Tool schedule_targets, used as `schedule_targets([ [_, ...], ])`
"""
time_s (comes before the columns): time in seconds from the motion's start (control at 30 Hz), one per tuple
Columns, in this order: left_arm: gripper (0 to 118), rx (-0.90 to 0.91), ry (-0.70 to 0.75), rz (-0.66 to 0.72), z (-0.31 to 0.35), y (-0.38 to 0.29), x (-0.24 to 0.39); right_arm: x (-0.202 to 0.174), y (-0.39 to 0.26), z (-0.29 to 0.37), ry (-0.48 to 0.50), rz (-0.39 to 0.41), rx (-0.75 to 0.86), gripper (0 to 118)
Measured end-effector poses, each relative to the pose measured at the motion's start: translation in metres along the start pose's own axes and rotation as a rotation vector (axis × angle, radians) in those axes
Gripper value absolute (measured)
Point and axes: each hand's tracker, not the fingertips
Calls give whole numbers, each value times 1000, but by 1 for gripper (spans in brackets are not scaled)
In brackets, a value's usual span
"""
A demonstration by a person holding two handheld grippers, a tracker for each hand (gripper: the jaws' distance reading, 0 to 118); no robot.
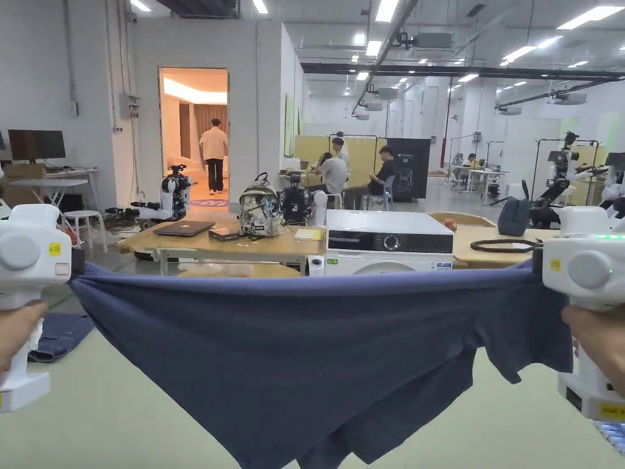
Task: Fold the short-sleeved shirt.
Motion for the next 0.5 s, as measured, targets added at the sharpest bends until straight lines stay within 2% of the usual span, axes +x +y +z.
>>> schedule_targets([
  [0.23,0,-30,11,-11,-19,-44,0,-2,-38,-12,1,37,-28,2],
  [0.5,0,-147,-8,-9,-15,-152,-13,3,-130,12,3,92,-148,2],
])
